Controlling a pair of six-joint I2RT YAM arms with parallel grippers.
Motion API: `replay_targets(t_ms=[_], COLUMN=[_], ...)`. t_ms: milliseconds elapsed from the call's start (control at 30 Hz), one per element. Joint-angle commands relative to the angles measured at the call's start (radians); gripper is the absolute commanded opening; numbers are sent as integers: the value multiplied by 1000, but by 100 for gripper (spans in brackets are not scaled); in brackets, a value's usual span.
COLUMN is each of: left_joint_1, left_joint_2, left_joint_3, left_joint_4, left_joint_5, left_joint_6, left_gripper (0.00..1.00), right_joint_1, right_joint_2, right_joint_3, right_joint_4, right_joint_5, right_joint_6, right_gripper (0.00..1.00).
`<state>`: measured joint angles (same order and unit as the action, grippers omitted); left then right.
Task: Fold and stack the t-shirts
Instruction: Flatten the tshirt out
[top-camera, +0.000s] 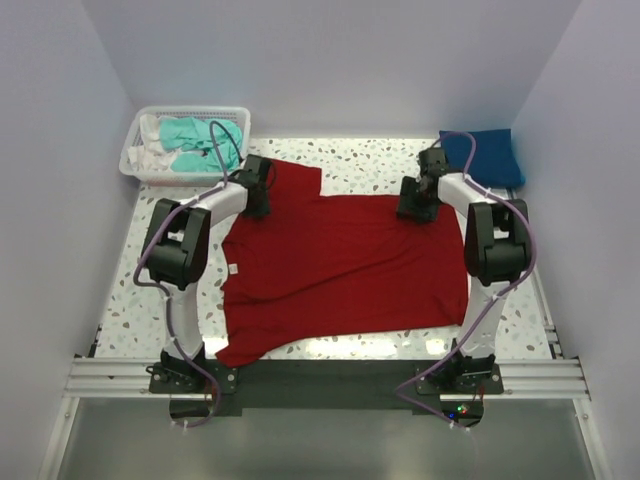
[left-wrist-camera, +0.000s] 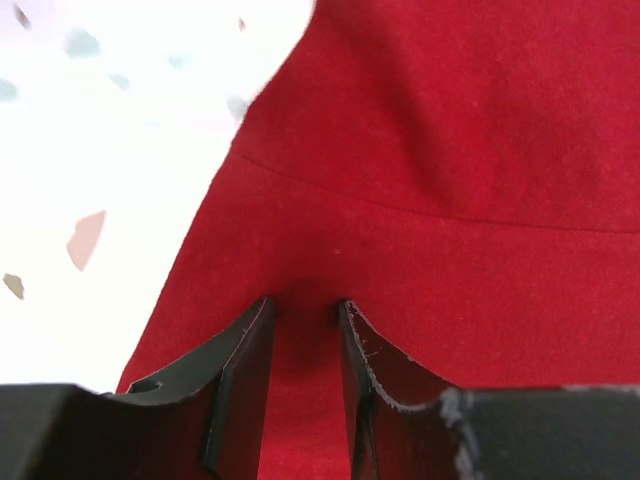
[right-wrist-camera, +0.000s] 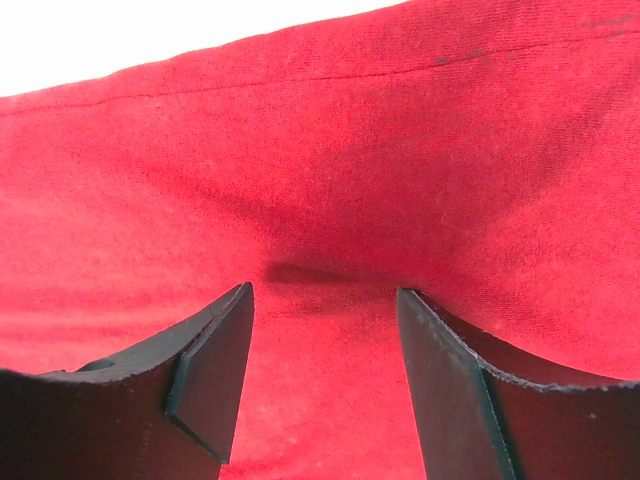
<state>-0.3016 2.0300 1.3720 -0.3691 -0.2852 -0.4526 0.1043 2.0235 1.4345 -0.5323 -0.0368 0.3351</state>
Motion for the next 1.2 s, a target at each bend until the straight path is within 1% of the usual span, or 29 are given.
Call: replay_targets(t_ms=[0, 200, 367, 500, 633, 700, 733, 767, 800, 867, 900, 967, 1000, 1067, 1100, 1167], left_joint_1=[41, 52, 52, 50, 32, 3, -19, -43, -54, -82, -91, -105, -110, -111, -111, -111], left_joint_2=[91, 153, 151, 99, 21, -8, -40, -72, -92, -155, -181, -252, -295, -333, -350, -387], left_joint_3=[41, 180, 237, 239, 242, 234, 223, 216, 188, 144, 83, 15, -52, -121, -187, -249], left_joint_4=[-68, -59, -16, 25, 22, 3, -17, -48, -60, -91, -93, -100, -97, -90, -85, -71], left_joint_5=[-46, -71, -71, -30, 11, 17, 15, 14, 12, 8, 11, 20, 29, 43, 50, 60], left_joint_6=[-1, 21, 46, 66, 66, 65, 60, 54, 43, 32, 23, 11, -1, -9, -18, -23], left_gripper=[37, 44, 49, 57, 62, 64, 65, 66, 66, 67, 67, 68, 68, 68, 68, 68], right_joint_1=[0, -2, -3, -3, -2, 0, 0, 5, 8, 23, 32, 69, 81, 110, 121, 146], right_joint_2=[89, 182, 196, 114, 28, -21, -104, -130, -161, -231, -252, -305, -321, -370, -384, -405], right_joint_3=[58, 190, 280, 290, 265, 209, 152, 120, 57, -3, -60, -112, -165, -244, -268, -328], right_joint_4=[31, 20, -26, -49, -99, -104, -98, -91, -89, -87, -87, -90, -86, -72, -64, -41], right_joint_5=[-2, 3, -21, -35, -38, -41, -47, -49, -52, -64, -77, -77, -75, -78, -80, -95], right_joint_6=[-13, -27, -65, -77, -77, -64, -33, -24, -19, -13, -13, -19, -18, -5, 1, 21], right_gripper=[63, 64, 66, 67, 67, 67, 67, 67, 67, 67, 67, 67, 67, 67, 67, 67])
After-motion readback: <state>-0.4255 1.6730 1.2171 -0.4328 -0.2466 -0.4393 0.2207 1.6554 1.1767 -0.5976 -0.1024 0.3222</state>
